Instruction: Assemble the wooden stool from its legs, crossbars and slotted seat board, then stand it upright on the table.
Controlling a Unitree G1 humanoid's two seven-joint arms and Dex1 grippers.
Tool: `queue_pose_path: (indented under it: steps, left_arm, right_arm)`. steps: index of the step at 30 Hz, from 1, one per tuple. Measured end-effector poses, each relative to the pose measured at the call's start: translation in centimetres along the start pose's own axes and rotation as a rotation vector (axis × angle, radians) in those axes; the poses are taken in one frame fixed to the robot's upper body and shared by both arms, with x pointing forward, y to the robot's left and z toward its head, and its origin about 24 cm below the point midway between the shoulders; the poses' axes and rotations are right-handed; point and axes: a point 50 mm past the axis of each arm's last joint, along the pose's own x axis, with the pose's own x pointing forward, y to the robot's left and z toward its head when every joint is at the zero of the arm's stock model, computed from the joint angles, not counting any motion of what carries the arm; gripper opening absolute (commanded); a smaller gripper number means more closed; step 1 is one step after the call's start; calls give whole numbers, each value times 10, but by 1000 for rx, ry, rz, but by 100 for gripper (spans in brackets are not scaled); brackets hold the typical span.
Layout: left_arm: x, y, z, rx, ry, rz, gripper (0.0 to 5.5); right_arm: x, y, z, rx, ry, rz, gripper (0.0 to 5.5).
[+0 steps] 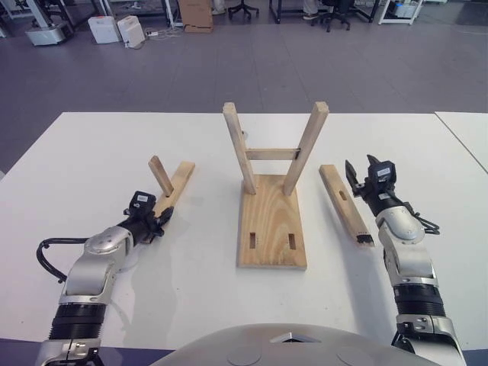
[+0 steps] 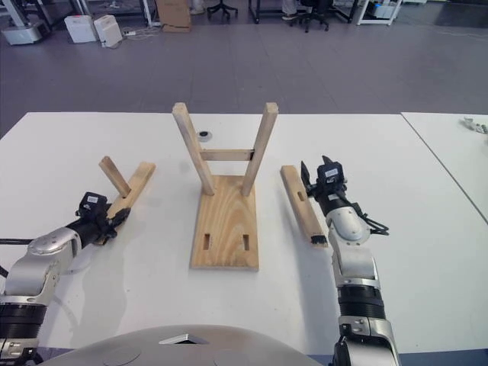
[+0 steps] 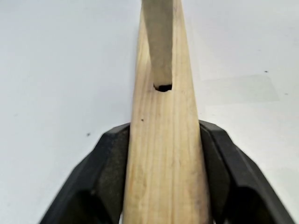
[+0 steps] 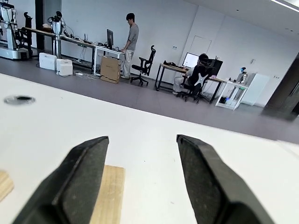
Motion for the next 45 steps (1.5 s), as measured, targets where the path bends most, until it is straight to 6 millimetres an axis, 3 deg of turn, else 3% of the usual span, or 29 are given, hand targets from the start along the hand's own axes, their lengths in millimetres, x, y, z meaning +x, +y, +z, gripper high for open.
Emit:
queue_pose_path:
  steps: [2, 4, 6, 7, 8, 10, 11, 13, 17, 20, 26, 32, 35, 37, 41, 45]
  left_arm:
    - [-5, 11, 34, -57, -194, 29, 203]
    - [-13, 12, 101, -33, -487, 10, 203]
    - [-22, -8, 158, 51, -700, -67, 203]
    - [-24, -16, 170, 76, -742, -94, 203]
    - [-27, -32, 191, 124, -808, -152, 203]
    - [-33, -65, 220, 205, -900, -278, 203]
    - [-35, -89, 229, 252, -930, -377, 203]
    - [-32, -115, 228, 297, -919, -482, 203]
    - [-30, -142, 220, 374, -888, -585, 203]
    - [-29, -148, 217, 402, -875, -610, 203]
    - [-31, -150, 215, 452, -871, -617, 203]
    - [-31, -152, 208, 496, -845, -634, 203]
    - [-31, -152, 202, 516, -816, -663, 203]
    - [-30, -155, 190, 528, -761, -696, 252]
    - [-37, -161, 167, 549, -692, -738, 312]
    - [-39, -157, 120, 481, -522, -723, 377]
  right_arm:
    - [13, -16, 35, 129, -94, 0, 334]
    - [30, -21, 85, 266, -225, 79, 386]
    - [43, -7, 147, 383, -385, 225, 389]
    - [43, -1, 161, 421, -417, 268, 389]
    - [43, 13, 183, 485, -466, 349, 389]
    - [40, 42, 207, 603, -506, 498, 389]
    - [38, 61, 218, 676, -506, 585, 389]
    - [38, 77, 228, 767, -485, 652, 389]
    - [40, 98, 227, 885, -407, 720, 389]
    - [38, 104, 227, 930, -373, 756, 336]
    - [32, 97, 210, 1064, -257, 764, 210]
    - [24, 88, 209, 1066, -229, 746, 107]
    - [18, 86, 202, 1006, -206, 737, 103]
    - [6, 82, 189, 947, -186, 728, 103]
    - [-23, 65, 139, 957, -58, 578, 103]
    - [-62, 47, 89, 1031, 94, 354, 103]
